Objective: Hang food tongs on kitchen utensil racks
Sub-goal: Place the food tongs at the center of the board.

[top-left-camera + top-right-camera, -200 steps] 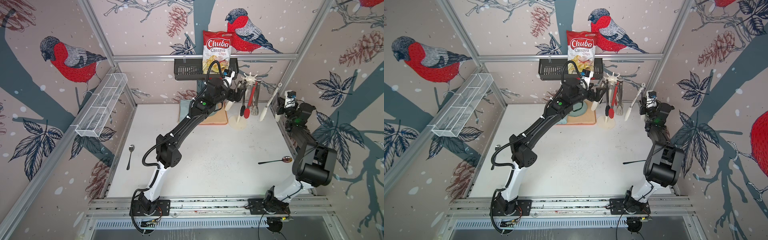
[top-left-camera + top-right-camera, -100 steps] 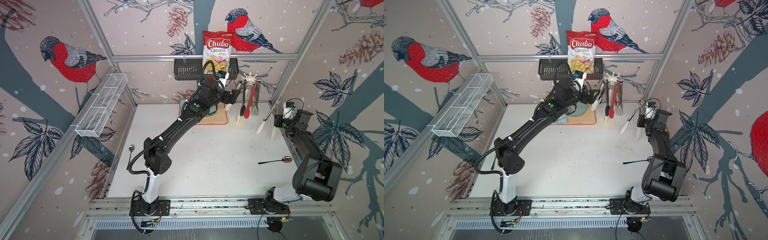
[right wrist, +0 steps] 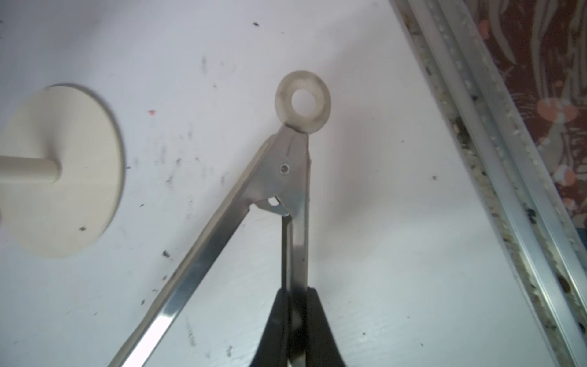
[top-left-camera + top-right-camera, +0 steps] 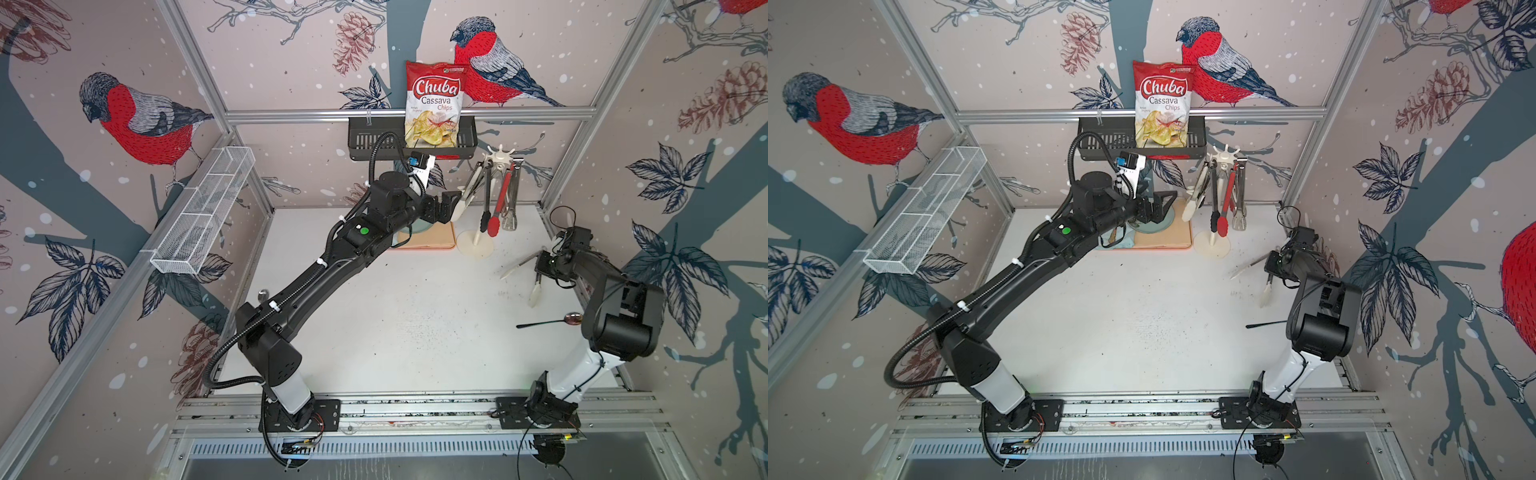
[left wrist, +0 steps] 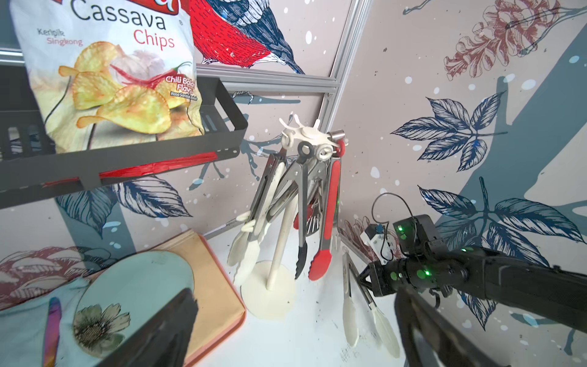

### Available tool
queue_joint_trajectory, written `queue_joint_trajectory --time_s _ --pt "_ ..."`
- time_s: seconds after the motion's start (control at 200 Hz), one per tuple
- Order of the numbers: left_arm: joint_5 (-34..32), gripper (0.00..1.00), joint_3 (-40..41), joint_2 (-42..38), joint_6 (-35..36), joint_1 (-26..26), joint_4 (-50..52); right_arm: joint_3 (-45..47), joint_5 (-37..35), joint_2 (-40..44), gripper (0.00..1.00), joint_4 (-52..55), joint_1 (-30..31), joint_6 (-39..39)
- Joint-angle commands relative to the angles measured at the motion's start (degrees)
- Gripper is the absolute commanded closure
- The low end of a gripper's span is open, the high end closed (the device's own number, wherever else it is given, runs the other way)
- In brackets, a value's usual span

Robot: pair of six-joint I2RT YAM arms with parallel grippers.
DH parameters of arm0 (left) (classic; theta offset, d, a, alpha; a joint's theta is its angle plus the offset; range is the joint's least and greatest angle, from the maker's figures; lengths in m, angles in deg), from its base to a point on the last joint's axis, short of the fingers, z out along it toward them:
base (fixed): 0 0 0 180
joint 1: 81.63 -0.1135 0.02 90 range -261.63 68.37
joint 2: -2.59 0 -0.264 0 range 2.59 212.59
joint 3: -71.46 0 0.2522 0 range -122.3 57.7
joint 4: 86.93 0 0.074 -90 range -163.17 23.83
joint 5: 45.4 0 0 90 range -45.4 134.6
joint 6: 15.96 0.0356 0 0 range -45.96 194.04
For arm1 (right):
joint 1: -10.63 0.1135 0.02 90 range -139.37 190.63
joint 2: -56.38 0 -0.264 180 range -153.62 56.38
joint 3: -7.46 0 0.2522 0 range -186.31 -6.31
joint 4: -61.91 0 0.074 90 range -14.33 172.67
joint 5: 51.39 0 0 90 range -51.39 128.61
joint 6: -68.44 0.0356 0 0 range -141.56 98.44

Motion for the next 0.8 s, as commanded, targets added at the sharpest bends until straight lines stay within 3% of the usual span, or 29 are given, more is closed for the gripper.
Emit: queue_joint_trajectory --time_s 0.0,0.095,0.385,0.515,0.795 --pt "-1.97 0.04 3.53 -3.39 0.18 -0.25 -2.03 -2.33 -6.1 -3.05 0.99 1.86 1.89 2.52" --pt "-2.76 0.04 6.87 -6.37 0.07 -0.63 -1.4 -2.8 -7.7 -4.69 0.91 0.76 2.8 3.3" --pt "-2.38 0.04 14.42 -12.82 -1.87 -3.82 -1.34 -5.29 -6.3 -6.92 0.55 0.65 2.4 4.48" --pt "-2.38 0.04 15.2 -14.39 -1.86 -4.69 -0.61 -5.36 -4.78 -4.03 0.54 0.02 1.95 5.97" --pt "-2.26 0.04 17.32 -19.02 -1.88 -6.72 2.13 -5.06 2.7 13.5 0.52 -4.63 2.62 12.1"
